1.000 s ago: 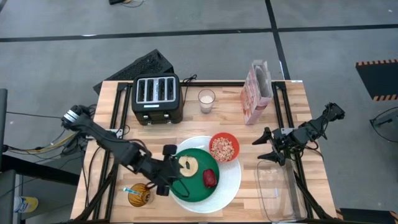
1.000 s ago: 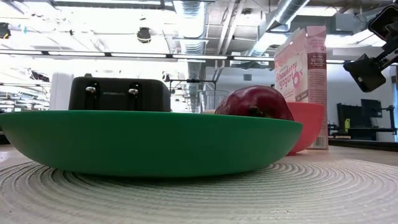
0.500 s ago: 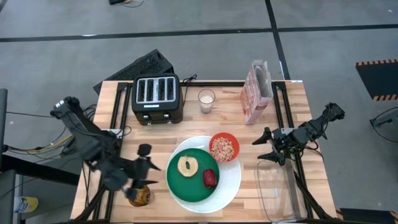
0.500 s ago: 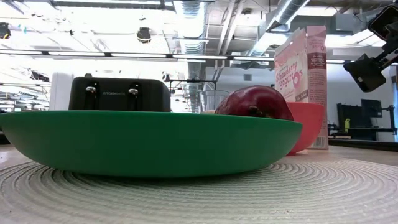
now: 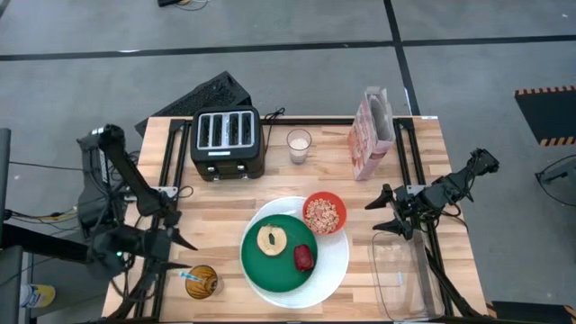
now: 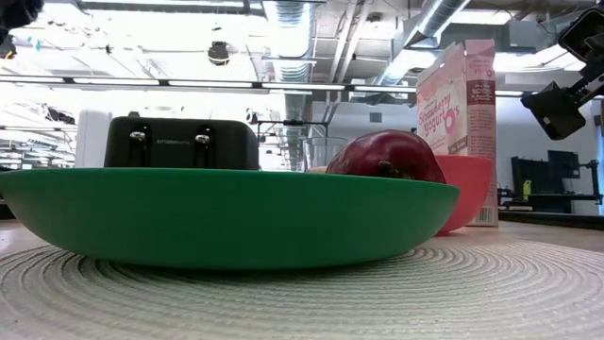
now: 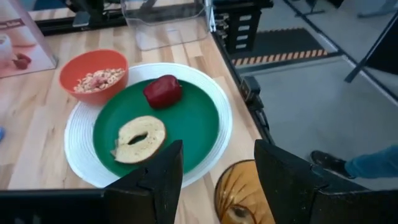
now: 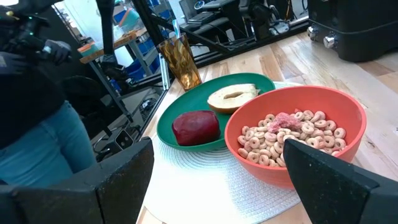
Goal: Arrange a breakfast setting
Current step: Put the spoon on the right side of the plate on the white table mat
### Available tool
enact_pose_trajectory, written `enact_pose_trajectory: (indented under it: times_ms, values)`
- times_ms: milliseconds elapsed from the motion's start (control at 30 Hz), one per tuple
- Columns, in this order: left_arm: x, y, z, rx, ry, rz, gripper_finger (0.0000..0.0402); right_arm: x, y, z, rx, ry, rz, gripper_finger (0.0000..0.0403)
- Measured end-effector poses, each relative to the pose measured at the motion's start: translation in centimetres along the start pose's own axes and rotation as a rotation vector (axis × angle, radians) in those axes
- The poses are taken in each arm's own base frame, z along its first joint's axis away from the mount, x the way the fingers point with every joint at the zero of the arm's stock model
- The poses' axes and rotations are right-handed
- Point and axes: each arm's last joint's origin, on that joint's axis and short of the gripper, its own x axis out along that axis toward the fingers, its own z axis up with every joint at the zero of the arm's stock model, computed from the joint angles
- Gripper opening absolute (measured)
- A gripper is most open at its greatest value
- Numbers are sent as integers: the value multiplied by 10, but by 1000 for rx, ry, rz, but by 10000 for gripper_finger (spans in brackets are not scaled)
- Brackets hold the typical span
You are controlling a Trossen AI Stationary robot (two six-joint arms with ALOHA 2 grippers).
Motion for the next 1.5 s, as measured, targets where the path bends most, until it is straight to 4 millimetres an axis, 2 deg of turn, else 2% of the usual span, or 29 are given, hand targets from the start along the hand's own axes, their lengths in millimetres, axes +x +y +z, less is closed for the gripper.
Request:
enact_pose_trajectory:
  times_ms: [200, 400, 800, 1367, 1500]
  values:
    - [-10, -8, -24, -19, -49, -11, 183, 0, 0, 0, 0, 0, 0, 378]
    - [-11, -18, -50, -51, -92, -25, 183, 0, 0, 0, 0, 0, 0, 378]
    - [10, -28, -98, -143, -164, -69, 183, 0, 0, 0, 0, 0, 0, 378]
    - [29, -29, -127, -192, -222, -103, 183, 0, 0, 0, 0, 0, 0, 378]
    - [32, -28, -128, -210, -242, -96, 183, 0, 0, 0, 0, 0, 0, 378]
